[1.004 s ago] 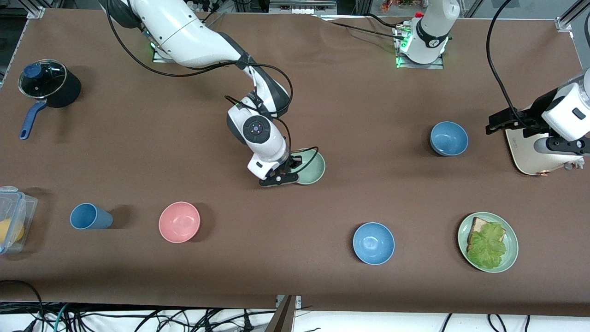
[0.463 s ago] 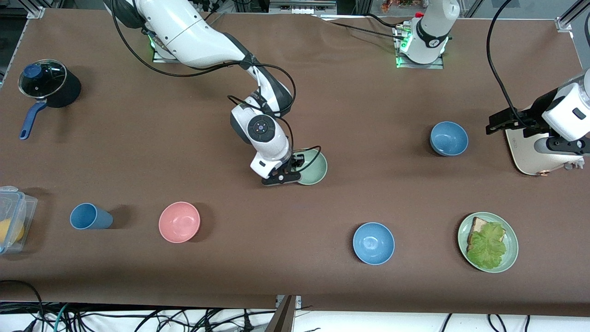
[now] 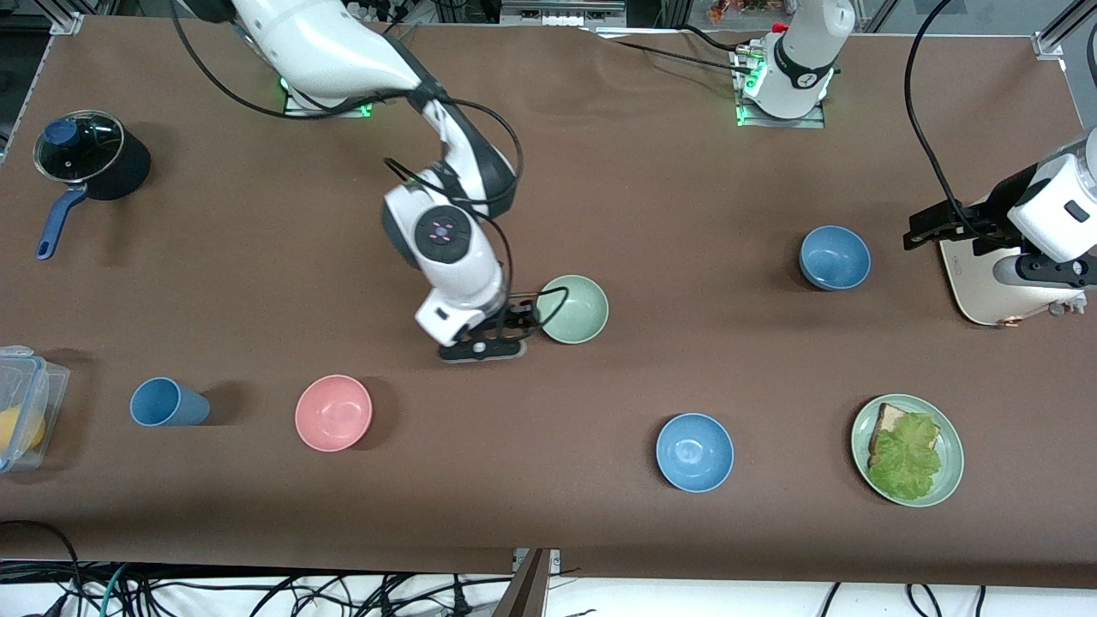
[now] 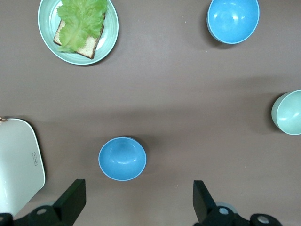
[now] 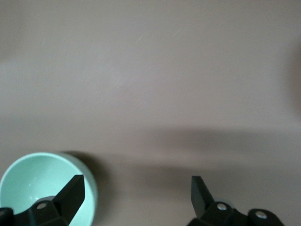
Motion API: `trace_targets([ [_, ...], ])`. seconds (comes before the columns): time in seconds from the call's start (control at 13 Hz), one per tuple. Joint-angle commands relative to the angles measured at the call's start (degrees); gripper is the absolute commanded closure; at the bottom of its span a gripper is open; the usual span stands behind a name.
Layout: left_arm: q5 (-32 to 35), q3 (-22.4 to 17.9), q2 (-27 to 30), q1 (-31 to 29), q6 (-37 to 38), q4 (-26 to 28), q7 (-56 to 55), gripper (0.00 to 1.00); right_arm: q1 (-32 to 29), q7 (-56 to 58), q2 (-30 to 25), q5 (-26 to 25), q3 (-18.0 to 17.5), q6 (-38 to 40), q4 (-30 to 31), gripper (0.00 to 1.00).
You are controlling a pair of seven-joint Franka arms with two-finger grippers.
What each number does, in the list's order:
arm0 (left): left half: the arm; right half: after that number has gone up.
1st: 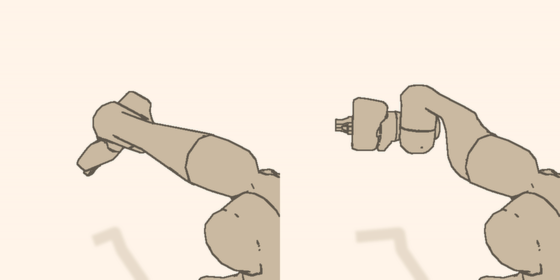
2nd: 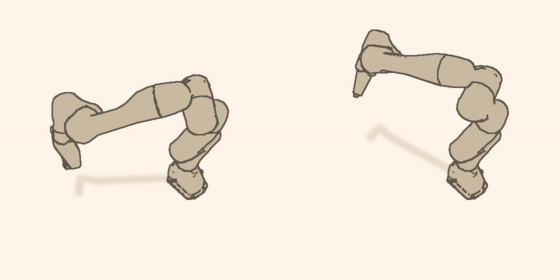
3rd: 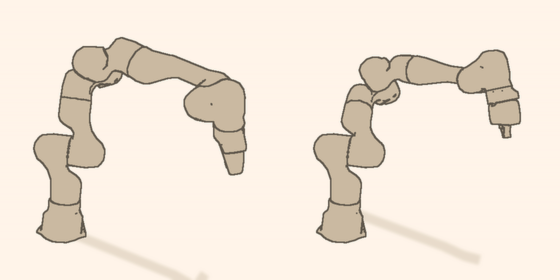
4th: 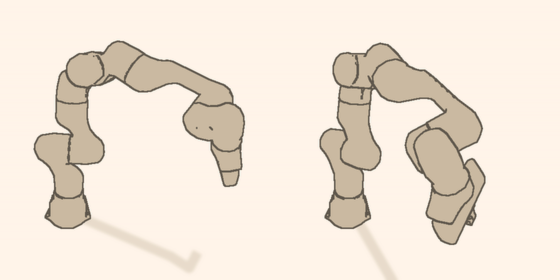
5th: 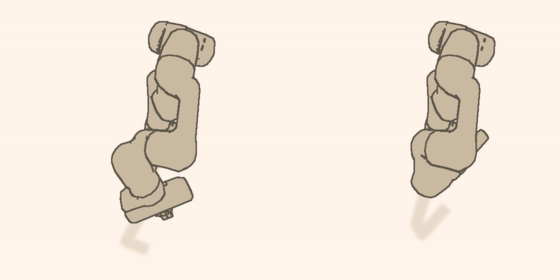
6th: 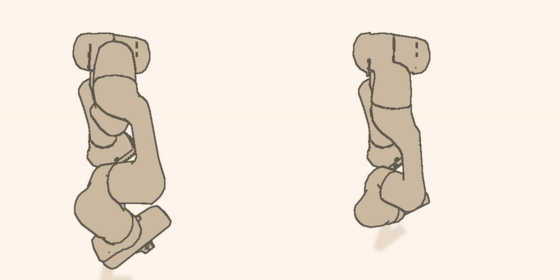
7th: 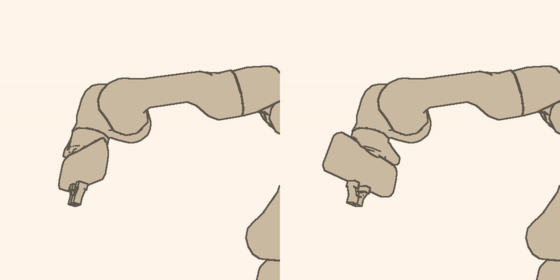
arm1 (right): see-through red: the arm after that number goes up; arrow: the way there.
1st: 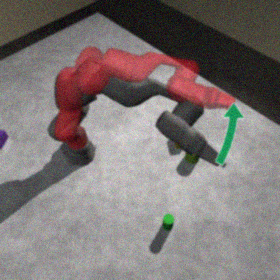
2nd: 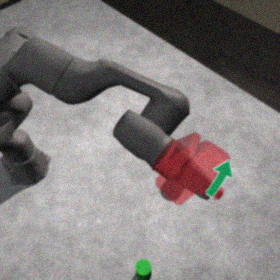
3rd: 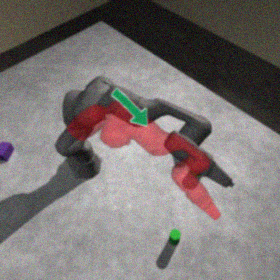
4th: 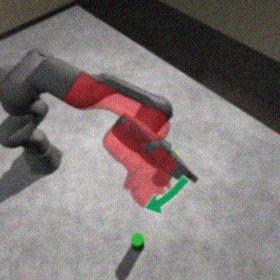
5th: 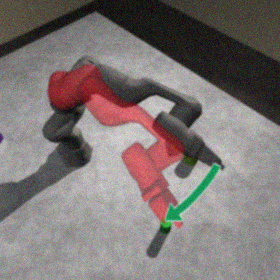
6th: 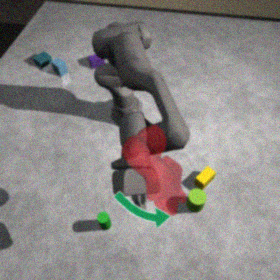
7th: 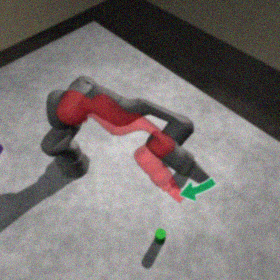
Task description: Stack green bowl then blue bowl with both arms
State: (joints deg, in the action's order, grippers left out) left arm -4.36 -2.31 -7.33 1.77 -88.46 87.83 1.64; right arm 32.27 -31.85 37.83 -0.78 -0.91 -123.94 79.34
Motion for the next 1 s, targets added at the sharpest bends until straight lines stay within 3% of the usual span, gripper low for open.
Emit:
trace_targets([
  [0.0,1.46,-0.06,-0.32,0.17,0.75,-1.08,-0.23,0.00,-1.85,0.64,-7.31,-0.11,4.67,6.15,1.96,0.00],
  [0.15,1.46,0.03,-0.32,0.34,0.75,-1.08,-0.41,0.00,-7.54,7.11,-10.22,2.60,5.40,9.32,1.87,0.00],
  [0.31,1.46,0.03,-0.32,0.34,0.83,-1.08,-0.41,0.00,-11.42,13.36,-14.16,9.88,6.35,14.76,1.96,0.00],
  [0.62,1.37,0.20,-0.40,0.43,0.75,-1.08,-0.41,0.00,-12.58,21.82,-21.72,10.09,12.50,29.95,2.66,0.00],
  [0.93,1.37,0.11,-0.84,0.34,0.75,-1.08,-0.23,0.00,-14.32,25.33,-26.22,9.83,14.89,36.04,3.36,0.00],
])
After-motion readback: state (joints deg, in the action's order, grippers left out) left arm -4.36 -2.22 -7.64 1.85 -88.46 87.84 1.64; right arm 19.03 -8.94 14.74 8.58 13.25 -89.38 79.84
